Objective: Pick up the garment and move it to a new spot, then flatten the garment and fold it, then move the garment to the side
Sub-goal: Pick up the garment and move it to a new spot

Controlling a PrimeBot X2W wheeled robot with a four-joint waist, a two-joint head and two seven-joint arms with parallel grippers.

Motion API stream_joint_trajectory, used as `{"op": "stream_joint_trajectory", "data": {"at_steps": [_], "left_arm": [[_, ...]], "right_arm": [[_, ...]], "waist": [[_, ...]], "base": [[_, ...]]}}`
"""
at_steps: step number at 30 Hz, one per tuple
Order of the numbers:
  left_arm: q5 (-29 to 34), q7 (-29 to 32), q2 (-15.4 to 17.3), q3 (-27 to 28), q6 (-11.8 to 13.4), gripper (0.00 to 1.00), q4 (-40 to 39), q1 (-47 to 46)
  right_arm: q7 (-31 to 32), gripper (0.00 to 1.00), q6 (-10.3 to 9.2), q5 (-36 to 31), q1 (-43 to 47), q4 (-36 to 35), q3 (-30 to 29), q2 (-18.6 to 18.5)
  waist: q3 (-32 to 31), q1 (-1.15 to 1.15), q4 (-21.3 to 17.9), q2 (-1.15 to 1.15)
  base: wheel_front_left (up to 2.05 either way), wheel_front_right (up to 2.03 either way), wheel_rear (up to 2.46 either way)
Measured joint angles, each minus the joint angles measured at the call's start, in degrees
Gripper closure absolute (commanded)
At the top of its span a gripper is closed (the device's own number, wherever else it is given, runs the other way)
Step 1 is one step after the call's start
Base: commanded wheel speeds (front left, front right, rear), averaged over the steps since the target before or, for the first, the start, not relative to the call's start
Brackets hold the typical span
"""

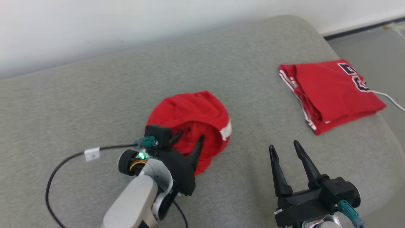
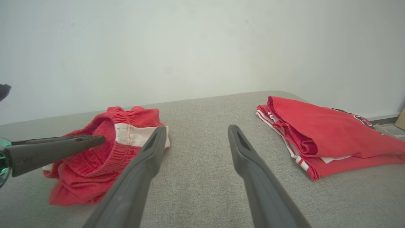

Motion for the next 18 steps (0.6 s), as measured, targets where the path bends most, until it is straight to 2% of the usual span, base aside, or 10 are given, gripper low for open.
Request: {"op": "stream_joint_trajectory", "data": {"at_steps": [6,12,15,17,18], "left_arm": [[-0.8,-9.1,1.8,0.3,0.0,0.00,-11.4,6.3],[0.3,-19.0,4.0,5.5,5.0,0.00,-21.1,14.9],[2.7,-20.0,4.3,10.2,8.1,0.00,-26.3,19.6],[5.5,-20.1,3.8,14.4,9.3,0.00,-31.3,23.0],[7.2,-20.1,3.7,16.4,9.1,0.00,-33.8,24.5]], "right_arm": [[1.2,0.00,0.00,-1.1,1.2,-1.0,-0.5,0.0],[2.1,0.00,0.00,-1.2,2.7,-2.0,-1.2,0.0],[2.1,0.00,0.00,-1.2,3.3,-2.1,-2.2,0.0],[2.1,0.00,0.00,-1.1,3.7,-2.2,-2.9,0.0],[2.1,0.00,0.00,-1.1,3.8,-2.1,-3.3,0.0]], "waist": [[-2.2,0.00,4.3,0.00],[-4.3,0.00,8.3,0.00],[-5.2,0.00,10.3,0.00],[-5.7,0.00,11.5,0.00],[-5.9,-0.01,12.1,-0.01]], "base": [[0.00,0.00,0.00],[0.00,0.00,0.00],[0.00,0.00,0.00],[0.00,0.00,0.00],[0.00,0.00,0.00]]}}
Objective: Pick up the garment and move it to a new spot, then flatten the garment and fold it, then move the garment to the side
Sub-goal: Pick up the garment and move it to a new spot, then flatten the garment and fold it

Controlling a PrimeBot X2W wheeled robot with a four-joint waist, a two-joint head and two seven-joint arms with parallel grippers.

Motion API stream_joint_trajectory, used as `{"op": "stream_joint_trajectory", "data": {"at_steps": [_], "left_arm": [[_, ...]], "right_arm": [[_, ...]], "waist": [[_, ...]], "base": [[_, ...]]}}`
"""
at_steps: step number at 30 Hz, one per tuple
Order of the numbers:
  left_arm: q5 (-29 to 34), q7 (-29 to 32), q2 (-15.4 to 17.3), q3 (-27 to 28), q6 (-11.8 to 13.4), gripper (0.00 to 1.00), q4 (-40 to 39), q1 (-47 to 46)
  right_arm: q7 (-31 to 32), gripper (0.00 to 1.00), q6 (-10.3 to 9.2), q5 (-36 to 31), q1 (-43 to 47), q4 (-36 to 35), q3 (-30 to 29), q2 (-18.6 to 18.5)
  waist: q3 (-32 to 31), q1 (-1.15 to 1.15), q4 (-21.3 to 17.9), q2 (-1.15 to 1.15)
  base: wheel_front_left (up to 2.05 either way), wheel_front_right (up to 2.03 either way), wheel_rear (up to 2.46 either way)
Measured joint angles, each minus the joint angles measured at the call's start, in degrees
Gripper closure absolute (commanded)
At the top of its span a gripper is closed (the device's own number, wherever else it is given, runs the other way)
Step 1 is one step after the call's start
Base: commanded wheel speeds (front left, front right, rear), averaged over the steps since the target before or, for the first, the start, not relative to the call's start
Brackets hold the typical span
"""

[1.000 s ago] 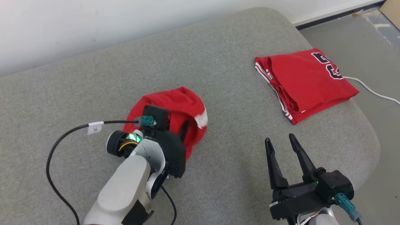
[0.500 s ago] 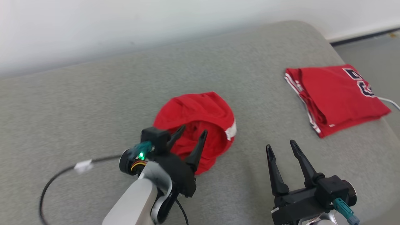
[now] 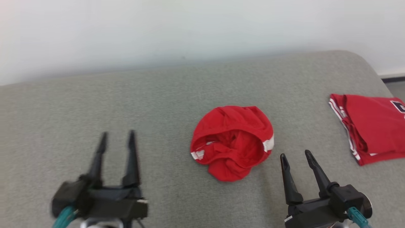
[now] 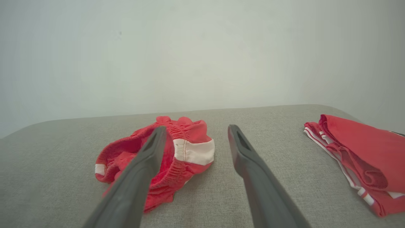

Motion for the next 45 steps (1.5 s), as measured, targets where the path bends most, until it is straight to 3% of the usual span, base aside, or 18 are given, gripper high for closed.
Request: {"op": "stream_joint_trajectory", "data": {"at_steps": [7,16,25,33,45], "left_arm": [[8.1,0.0,-2.6,10.4,-2.3,0.00,-8.5,9.6],[13.7,0.0,-3.6,16.9,-4.5,0.00,-5.5,16.6],[15.0,0.0,-3.7,17.0,-6.4,0.00,-0.1,20.1],[14.1,0.0,-3.7,15.9,-8.0,0.00,-0.2,20.1],[14.0,0.0,-3.7,16.0,-8.0,0.00,0.1,19.8]], "right_arm": [[-0.6,0.00,0.00,0.1,0.0,0.9,-1.5,0.0],[-2.0,0.00,0.00,-1.2,1.1,3.1,-4.9,0.0],[-2.1,0.00,0.00,-2.0,2.6,4.9,-7.5,0.0],[-2.3,0.00,0.00,-2.1,3.3,4.3,-8.5,0.0],[-2.4,0.00,0.00,-1.7,3.1,4.2,-7.3,0.0]], "waist": [[-1.2,0.00,2.6,0.00],[-2.5,0.00,2.6,0.00],[-3.4,0.00,1.6,0.00],[-3.5,0.01,1.4,0.00],[-3.0,0.00,1.6,0.00]], "base": [[0.00,0.00,0.00],[0.00,0.00,0.00],[0.00,0.00,0.00],[0.00,0.00,0.00],[0.00,0.00,0.00]]}}
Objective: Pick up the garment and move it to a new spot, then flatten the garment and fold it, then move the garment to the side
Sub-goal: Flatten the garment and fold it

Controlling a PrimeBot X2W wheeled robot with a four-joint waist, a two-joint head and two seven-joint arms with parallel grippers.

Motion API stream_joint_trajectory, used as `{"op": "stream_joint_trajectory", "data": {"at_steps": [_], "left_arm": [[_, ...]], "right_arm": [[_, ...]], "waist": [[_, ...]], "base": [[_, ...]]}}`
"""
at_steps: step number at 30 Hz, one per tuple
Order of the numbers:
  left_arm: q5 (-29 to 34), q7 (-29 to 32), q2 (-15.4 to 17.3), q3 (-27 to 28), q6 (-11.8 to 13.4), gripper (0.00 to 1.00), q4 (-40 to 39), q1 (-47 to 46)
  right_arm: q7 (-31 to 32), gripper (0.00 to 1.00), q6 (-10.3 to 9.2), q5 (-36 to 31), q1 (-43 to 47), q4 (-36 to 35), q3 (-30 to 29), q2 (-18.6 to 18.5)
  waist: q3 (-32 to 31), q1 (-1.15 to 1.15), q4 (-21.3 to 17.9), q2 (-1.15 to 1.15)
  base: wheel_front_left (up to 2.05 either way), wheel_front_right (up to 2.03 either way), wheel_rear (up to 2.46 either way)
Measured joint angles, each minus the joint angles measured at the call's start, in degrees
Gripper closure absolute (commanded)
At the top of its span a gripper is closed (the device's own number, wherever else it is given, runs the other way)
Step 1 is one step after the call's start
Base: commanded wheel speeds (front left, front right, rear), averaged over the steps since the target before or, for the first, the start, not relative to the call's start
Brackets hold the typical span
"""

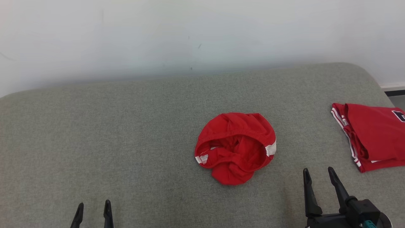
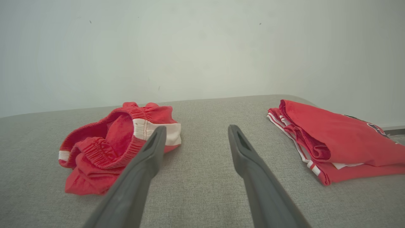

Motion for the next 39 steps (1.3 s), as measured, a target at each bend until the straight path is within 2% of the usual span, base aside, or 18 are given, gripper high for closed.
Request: {"op": "stream_joint_trajectory", "data": {"at_steps": [18,28,34,39], "left_arm": [[-0.1,0.0,0.0,-0.5,0.4,0.00,0.7,-0.6],[-0.4,0.0,0.0,-1.2,0.4,0.00,1.0,-1.5],[-3.3,0.0,0.0,-7.5,-1.0,0.00,5.4,-6.8],[-8.1,6.8,0.0,-15.7,-1.2,0.00,9.9,-14.7]], "right_arm": [[0.0,0.00,0.00,0.1,-0.2,0.2,0.4,0.0],[0.0,0.00,0.00,0.0,-0.4,-0.2,0.9,0.0],[0.0,0.00,0.00,0.0,-1.1,-0.4,1.7,0.0],[-0.1,0.00,0.00,0.3,-1.4,-0.3,2.4,0.0]], "waist": [[0.0,0.00,-0.3,0.00],[0.4,0.00,-1.9,0.00],[0.8,0.00,-4.3,0.00],[1.3,0.00,-7.3,0.01]], "base": [[0.00,0.00,0.00],[0.00,0.00,0.00],[0.00,0.00,0.00],[0.00,0.00,0.00]]}}
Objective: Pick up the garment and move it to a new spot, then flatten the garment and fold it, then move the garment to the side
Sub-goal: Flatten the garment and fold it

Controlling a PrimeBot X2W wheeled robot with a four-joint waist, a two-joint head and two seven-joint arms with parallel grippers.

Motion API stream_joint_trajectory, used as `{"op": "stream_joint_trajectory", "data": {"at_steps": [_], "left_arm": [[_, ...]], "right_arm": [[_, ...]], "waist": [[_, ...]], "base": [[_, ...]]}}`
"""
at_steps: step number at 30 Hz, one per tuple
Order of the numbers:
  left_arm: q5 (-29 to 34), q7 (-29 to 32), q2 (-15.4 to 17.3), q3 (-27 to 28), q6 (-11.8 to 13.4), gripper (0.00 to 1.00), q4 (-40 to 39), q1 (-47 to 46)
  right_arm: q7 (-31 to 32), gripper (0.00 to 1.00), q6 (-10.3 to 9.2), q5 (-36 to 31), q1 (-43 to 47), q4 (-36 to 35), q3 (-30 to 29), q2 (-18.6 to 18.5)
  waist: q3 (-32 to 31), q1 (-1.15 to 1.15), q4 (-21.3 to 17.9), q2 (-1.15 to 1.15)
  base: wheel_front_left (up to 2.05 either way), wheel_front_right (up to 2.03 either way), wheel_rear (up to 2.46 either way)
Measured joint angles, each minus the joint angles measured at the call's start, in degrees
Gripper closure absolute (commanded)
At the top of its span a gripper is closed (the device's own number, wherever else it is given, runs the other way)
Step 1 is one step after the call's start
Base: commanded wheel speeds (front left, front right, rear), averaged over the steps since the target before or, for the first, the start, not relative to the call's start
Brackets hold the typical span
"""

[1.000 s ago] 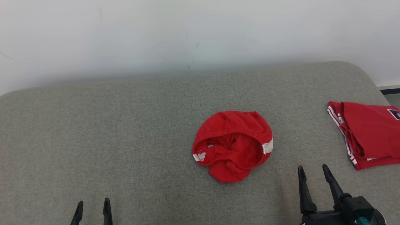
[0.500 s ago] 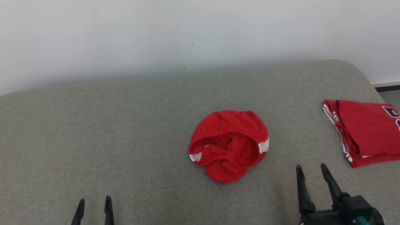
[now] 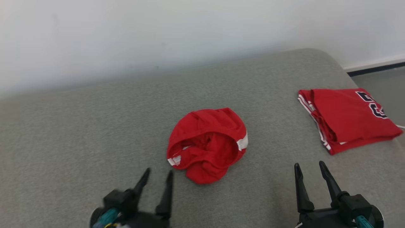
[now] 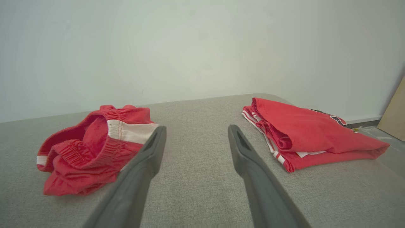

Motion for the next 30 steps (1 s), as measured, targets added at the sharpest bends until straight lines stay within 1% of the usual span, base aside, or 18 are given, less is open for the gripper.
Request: {"op": "stream_joint_trajectory", "data": {"at_steps": [3,8,11,15,18,21,25,27,28,29,30], "left_arm": [[-3.2,3.7,-0.1,-5.3,-0.3,0.00,1.0,-4.8],[-6.7,7.9,-0.1,-10.7,-0.3,0.00,4.4,-10.7],[-8.2,10.2,-0.1,-12.8,-0.3,0.00,7.6,-13.5],[-10.2,11.4,-0.1,-14.0,0.0,0.00,11.8,-16.4],[-11.4,11.4,-0.1,-15.2,1.6,0.00,14.4,-19.2],[-12.8,11.5,-0.1,-16.5,3.7,0.00,17.0,-21.5],[-13.9,11.7,-0.1,-17.5,7.8,0.00,21.1,-24.9],[-14.3,10.8,-0.1,-18.1,9.1,0.00,22.6,-27.0],[-14.9,10.3,-0.1,-18.4,9.3,0.00,23.2,-28.0],[-15.8,10.1,-0.1,-18.8,9.7,0.32,23.9,-29.0],[-16.2,9.9,-0.1,-19.4,9.8,0.81,24.5,-29.7]], "right_arm": [[0.0,0.00,0.00,0.1,-0.2,0.1,0.5,0.0],[0.0,0.00,0.00,0.7,-0.9,0.3,1.0,0.0],[0.0,0.00,0.00,1.0,-1.1,0.3,1.1,0.0],[0.0,0.00,0.00,1.4,-1.2,0.3,1.3,0.0],[0.0,0.00,0.00,1.6,-1.5,0.2,1.8,0.0],[0.0,0.00,0.00,2.1,-1.6,0.1,1.7,0.0],[0.0,0.00,0.00,2.8,-1.8,-0.2,1.5,0.0],[0.0,0.00,0.00,3.1,-2.0,-0.3,1.5,0.0],[0.0,0.00,0.00,3.1,-2.1,-0.3,1.5,0.0],[0.0,0.00,0.00,3.2,-2.2,-0.3,1.5,0.0],[0.0,0.00,0.00,3.3,-2.3,-0.3,1.6,0.0]], "waist": [[0.4,0.00,-2.1,0.00],[1.2,0.00,-6.0,0.00],[1.6,0.00,-8.3,0.00],[2.3,0.00,-11.1,0.00],[3.0,0.00,-12.8,0.00],[3.9,0.00,-13.9,0.00],[5.3,0.00,-14.5,0.00],[5.9,0.00,-14.5,0.00],[6.1,0.00,-14.5,0.00],[6.3,0.01,-14.3,0.00],[6.4,0.01,-14.1,0.00]], "base": [[0.00,0.00,0.00],[0.00,0.00,0.00],[0.00,0.00,0.00],[0.00,0.00,0.00],[0.00,0.00,0.00],[0.00,0.00,0.00],[0.00,0.00,0.00],[0.00,0.00,0.00],[0.00,0.00,0.00],[0.00,0.00,0.00],[0.00,0.00,0.00]]}}
